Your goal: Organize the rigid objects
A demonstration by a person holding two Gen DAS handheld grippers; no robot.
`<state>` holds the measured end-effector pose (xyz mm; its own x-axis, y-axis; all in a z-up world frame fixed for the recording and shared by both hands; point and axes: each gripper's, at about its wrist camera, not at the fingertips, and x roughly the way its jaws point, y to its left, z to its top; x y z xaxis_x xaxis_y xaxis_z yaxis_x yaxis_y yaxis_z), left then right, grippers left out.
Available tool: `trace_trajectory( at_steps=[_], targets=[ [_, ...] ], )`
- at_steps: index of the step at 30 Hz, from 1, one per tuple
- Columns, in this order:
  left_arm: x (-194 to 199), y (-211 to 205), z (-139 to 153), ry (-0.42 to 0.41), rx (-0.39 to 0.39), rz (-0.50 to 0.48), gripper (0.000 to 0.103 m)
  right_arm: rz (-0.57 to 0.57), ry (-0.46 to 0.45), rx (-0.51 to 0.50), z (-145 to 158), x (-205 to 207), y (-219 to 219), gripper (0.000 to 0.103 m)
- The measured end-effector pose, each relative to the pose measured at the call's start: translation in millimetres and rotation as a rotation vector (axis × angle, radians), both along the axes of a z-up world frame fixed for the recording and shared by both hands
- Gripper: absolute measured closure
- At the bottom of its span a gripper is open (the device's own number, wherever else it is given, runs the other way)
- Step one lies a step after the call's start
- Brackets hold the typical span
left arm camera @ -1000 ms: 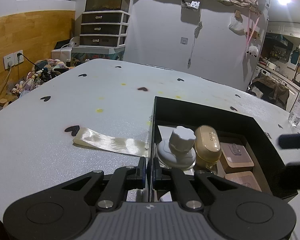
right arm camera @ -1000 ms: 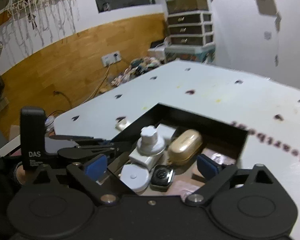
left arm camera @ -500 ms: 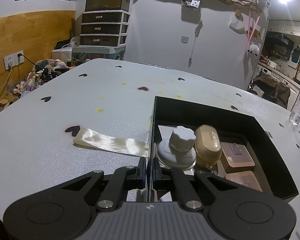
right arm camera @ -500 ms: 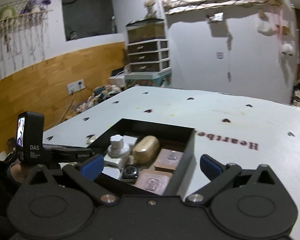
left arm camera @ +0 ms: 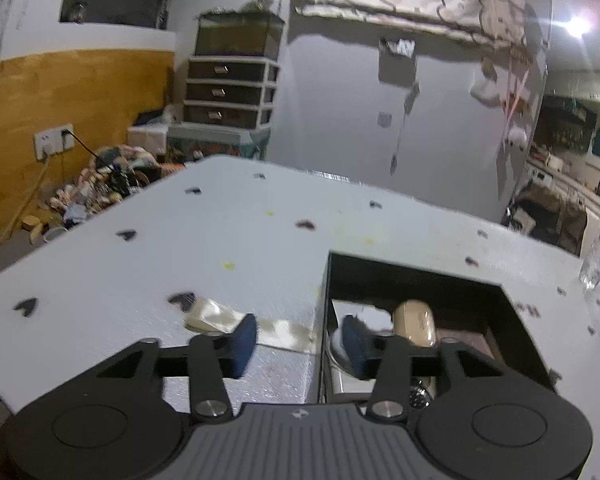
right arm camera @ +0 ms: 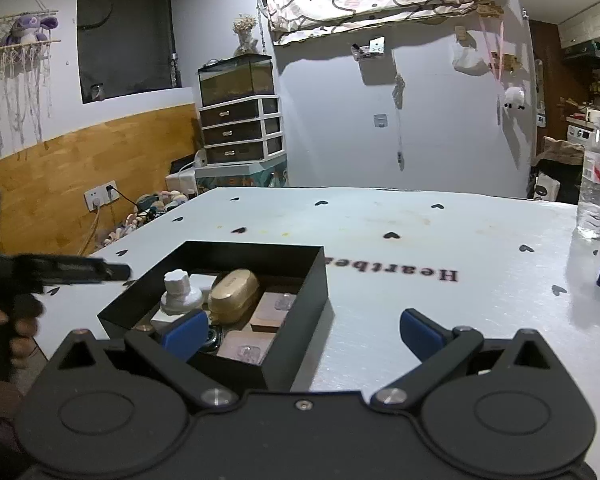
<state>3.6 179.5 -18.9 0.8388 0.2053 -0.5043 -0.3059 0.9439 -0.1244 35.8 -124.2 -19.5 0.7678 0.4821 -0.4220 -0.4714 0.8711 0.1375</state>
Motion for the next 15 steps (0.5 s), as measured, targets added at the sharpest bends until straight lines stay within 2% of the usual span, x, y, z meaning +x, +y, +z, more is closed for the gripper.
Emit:
trace_trajectory(
  at_steps=[2, 5, 11, 15],
  targets=[
    [-13.2, -1.9, 9.5, -0.033, 0.001, 0.001, 0.030, -0.001, -0.006, 0.002, 0.9, -1.6, -0.4, 0.000],
    [-28.8, -8.5, 23.8, -0.064, 0.024, -0.001, 0.021, -0.005, -0.015, -0.005, 1.6, -4.3, -0.5, 0.000],
    [-51.6, -27.3, 39.8, -0.097, 0.073, -0.038, 0.008, -0.036, -0.025, -0.019, 1.2, -7.6, 0.5, 0.000],
    [-61.8, -39.5, 39.1, -0.088, 0.088, -0.047, 0.004, -0.062, -0.041, -0.049, 0.3, -12.1, 1.0, 0.000]
  ],
)
